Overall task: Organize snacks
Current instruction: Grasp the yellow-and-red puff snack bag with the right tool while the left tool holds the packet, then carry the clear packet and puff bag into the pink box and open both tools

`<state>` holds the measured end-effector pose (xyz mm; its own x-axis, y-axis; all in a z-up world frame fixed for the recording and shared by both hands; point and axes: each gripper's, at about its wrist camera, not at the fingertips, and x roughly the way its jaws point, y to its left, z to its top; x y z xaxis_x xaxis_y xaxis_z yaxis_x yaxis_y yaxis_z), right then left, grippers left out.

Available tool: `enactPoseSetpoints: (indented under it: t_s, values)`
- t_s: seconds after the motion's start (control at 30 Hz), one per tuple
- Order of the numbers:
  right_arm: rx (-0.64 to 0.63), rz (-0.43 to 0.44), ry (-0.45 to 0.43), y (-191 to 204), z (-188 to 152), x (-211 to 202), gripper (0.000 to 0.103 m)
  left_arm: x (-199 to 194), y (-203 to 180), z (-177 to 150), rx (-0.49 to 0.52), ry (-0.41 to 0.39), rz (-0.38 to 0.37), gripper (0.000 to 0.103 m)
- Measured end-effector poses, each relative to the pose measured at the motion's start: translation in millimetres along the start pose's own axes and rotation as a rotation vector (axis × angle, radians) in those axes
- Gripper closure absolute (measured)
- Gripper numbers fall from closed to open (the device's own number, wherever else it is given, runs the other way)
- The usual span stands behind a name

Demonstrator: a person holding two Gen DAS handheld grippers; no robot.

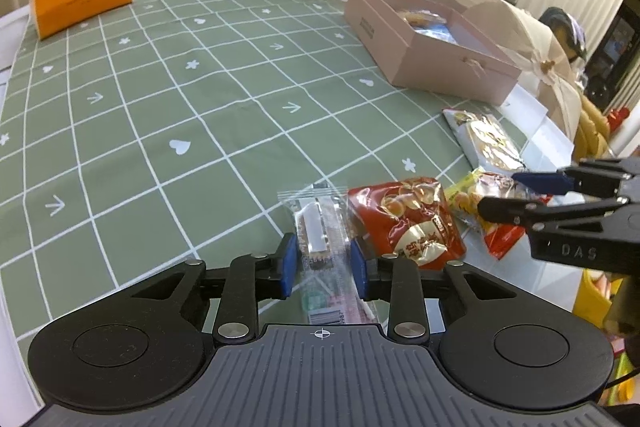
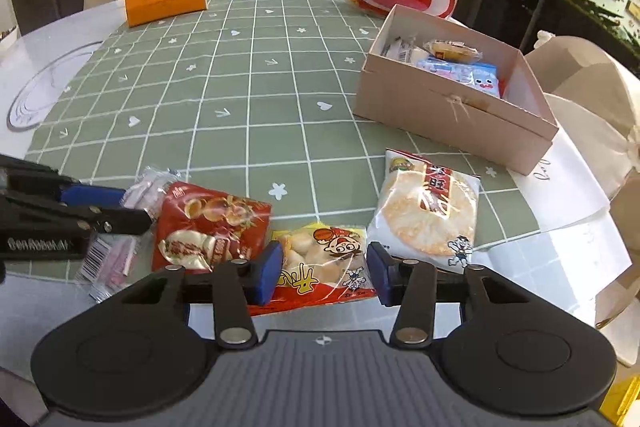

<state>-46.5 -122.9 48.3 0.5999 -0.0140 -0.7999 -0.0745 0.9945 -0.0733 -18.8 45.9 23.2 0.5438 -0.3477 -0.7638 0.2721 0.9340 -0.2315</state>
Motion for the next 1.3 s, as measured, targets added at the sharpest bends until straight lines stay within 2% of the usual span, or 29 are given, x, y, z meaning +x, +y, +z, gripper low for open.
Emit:
enactPoseSetpoints:
  t_s: [0.2, 0.33, 0.4, 0.47, 0.5, 0.57, 0.6, 0.63, 0.73, 0.97, 1.13, 1.17, 1.23, 1.3]
  values:
    - [0.026, 0.030, 0.032, -5.7, -7.7, 2.2, 0.058, -1.1, -7.0, -1.2, 0.031, 0.011, -0.001, 0.070]
    - [-0.015, 0.030, 0.055, 0.4, -10.3, 7.5, 0.045, 1.5, -8.7, 2.2, 0.027, 0.026, 0.009, 0.068]
    - [-0.017, 0.024, 0.045, 3.5, -13.2, 10.4, 0.043, 3.2, -6.6, 4.3, 0.019, 0.026, 0.002, 0.068]
    - [-0.004, 0.027, 0.040, 4.3, -13.3, 11.9, 0.040, 4.5, -5.4, 7.9, 0.040, 0.032, 0.008, 0.064]
    - [0.004, 0.030, 0.039, 4.2, -12.8, 12.6, 0.040, 4.5, -5.3, 8.8, 0.059, 0.027, 0.027, 0.061]
    - [0.015, 0.032, 0.039, 3.9, -12.0, 13.4, 0.038, 4.2, -3.8, 9.8, 0.097, 0.001, 0.104, 0.051]
    - [0.019, 0.030, 0.038, 3.4, -12.4, 13.6, 0.038, 4.1, -0.9, 10.6, 0.092, -0.001, 0.112, 0.050]
    - [0.023, 0.025, 0.035, 2.5, -13.2, 13.8, 0.035, 4.1, 2.7, 11.6, 0.076, 0.003, 0.091, 0.054]
    - [0.058, 0.022, 0.021, -0.9, -17.2, 14.5, 0.030, 4.8, 4.4, 13.5, 0.080, 0.015, 0.051, 0.054]
    - [0.121, 0.020, -0.008, -3.8, -25.1, 15.4, 0.022, 22.5, -18.1, 21.9, 0.168, 0.021, 0.115, 0.053]
    - [0.123, 0.022, -0.022, -3.4, -28.3, 13.7, 0.022, 24.1, -17.7, 23.7, 0.140, 0.019, 0.124, 0.053]
    - [0.120, 0.027, -0.016, -3.5, -27.5, 12.8, 0.026, 22.6, -16.2, 22.2, 0.123, 0.012, 0.117, 0.054]
    - [0.114, 0.056, -0.008, -5.4, -23.4, 6.7, 0.048, 18.7, -11.9, 19.9, 0.091, 0.004, 0.098, 0.061]
    - [0.136, 0.093, -0.029, -12.0, -17.5, -5.0, 0.048, 12.9, -8.1, 15.9, 0.063, 0.003, 0.062, 0.061]
